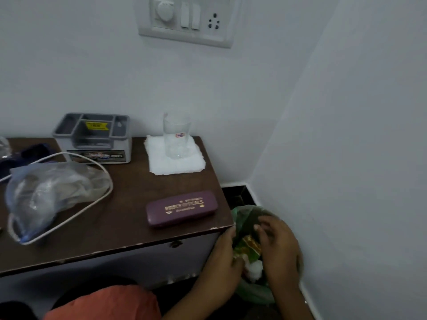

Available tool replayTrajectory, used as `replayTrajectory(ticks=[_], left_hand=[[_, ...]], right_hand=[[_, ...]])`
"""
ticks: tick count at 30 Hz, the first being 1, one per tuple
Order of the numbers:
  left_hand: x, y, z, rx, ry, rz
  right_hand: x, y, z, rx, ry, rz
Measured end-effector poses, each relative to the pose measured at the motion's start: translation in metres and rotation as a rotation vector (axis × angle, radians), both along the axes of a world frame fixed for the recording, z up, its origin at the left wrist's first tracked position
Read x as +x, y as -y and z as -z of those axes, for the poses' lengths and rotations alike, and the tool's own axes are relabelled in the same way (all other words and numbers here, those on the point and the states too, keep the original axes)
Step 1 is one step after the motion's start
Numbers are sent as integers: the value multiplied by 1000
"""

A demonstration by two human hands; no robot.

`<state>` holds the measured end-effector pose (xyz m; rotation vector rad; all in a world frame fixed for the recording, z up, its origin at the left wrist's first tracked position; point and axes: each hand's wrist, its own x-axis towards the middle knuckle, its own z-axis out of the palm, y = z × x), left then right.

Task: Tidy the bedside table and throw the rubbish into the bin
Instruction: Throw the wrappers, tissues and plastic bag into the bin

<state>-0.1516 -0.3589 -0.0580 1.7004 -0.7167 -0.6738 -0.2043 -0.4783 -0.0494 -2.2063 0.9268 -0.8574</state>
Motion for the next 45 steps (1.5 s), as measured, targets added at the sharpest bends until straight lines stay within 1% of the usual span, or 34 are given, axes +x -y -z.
replayTrajectory(ticks=[1,3,4,6,7,9,10,11,12,13,14,15,16,17,20,23,28,32,36,41,43,45], left_hand=[[7,-17,-8,-91,-23,-61],[25,-62,-29,-205,-58,-220],[34,-85,-41,-241,-37,-305],[55,-133,-63,-266,101,-482],[68,-155,-69,-233,208,-596],[104,-200,-76,-54,468,-832],[124,-221,-75,53,556,-913],[144,-238,-72,140,589,-956],[162,-252,-69,206,526,-960],[177,-261,-65,216,404,-941],[187,-264,-65,178,266,-912],[194,-263,-63,139,167,-865],[198,-260,-64,120,129,-812],[202,-256,-65,126,141,-772],[208,-252,-64,153,180,-778],[210,-247,-61,138,167,-813],[200,-238,-76,92,231,-844],[182,-234,-93,19,337,-837],[160,-222,-112,-65,461,-852],[116,-184,-131,-245,584,-788],[97,-160,-134,-312,641,-724],[78,-131,-134,-387,668,-625]], right_hand=[[13,-15,-14,-2,67,-48],[45,-51,-39,9,162,-169],[62,-70,-49,15,182,-239],[98,-111,-62,12,211,-406],[116,-131,-67,9,209,-498],[151,-166,-72,-8,142,-680],[167,-180,-73,-23,84,-763],[180,-193,-74,-40,9,-836],[194,-204,-74,-70,-75,-891],[205,-213,-73,-113,-157,-930],[215,-220,-72,-154,-231,-957],[223,-225,-72,-182,-288,-977],[229,-228,-71,-194,-328,-988],[233,-229,-71,-197,-354,-992],[239,-229,-71,-183,-360,-978],[239,-229,-70,-132,-284,-953],[233,-229,-68,-87,-122,-929],[222,-226,-74,-58,31,-916],[202,-221,-92,-75,194,-862],[155,-193,-114,-59,395,-679],[130,-171,-118,-59,473,-585],[105,-146,-117,-88,501,-485]])
